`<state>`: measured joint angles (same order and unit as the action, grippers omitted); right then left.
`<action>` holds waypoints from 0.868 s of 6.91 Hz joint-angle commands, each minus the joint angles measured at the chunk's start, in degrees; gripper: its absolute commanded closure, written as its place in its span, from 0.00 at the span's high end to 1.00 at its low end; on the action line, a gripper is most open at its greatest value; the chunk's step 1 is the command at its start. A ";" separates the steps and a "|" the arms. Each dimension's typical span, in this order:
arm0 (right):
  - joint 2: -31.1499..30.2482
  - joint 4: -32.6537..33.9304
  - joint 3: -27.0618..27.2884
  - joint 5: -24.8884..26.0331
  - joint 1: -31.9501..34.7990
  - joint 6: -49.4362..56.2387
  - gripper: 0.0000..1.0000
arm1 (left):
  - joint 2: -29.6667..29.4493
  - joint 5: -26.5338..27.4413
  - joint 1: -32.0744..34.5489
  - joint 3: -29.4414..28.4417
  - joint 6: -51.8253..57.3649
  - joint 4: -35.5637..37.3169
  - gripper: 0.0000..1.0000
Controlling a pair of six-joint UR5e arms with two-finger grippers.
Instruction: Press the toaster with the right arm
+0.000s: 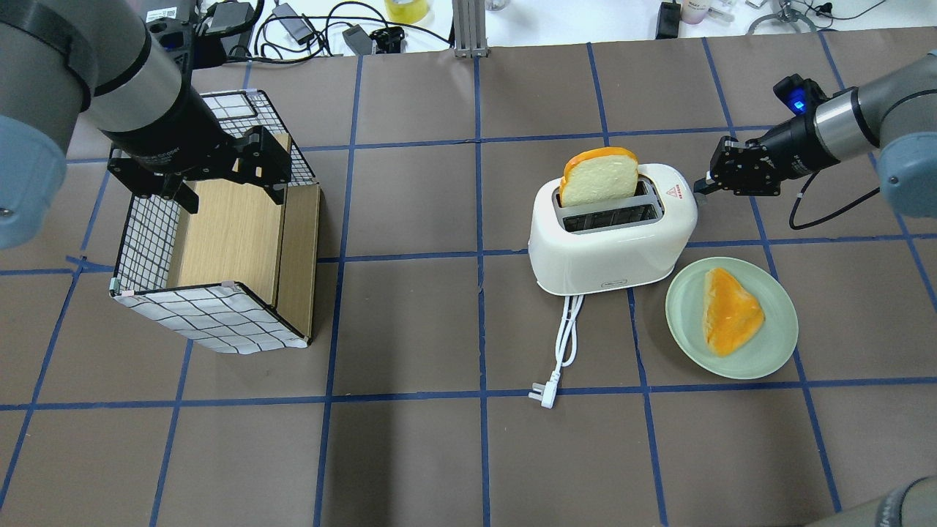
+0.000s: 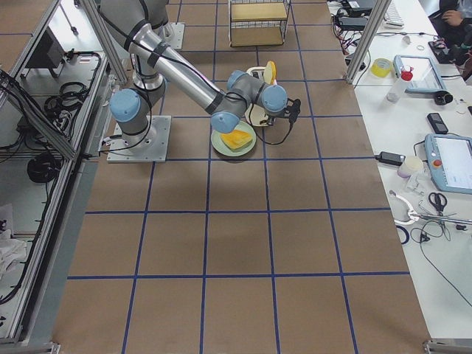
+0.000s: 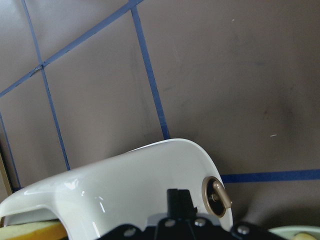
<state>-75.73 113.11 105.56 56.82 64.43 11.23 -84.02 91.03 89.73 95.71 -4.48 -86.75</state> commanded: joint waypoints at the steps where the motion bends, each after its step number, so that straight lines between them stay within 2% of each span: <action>1: -5.10 -2.00 -4.03 3.81 2.00 -4.00 0.00 | 0.00 -0.07 0.00 0.00 0.00 0.00 1.00; 3: -6.26 -3.77 -9.12 12.04 7.87 -6.20 0.00 | 0.00 -0.07 0.00 0.00 0.00 0.00 1.00; 6: -9.15 -10.51 -15.28 29.77 18.16 -9.89 0.00 | 0.00 -0.07 0.00 0.00 0.00 0.00 1.00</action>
<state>-83.59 105.78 92.74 79.22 78.44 3.18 -84.03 90.97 89.74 95.71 -4.48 -86.75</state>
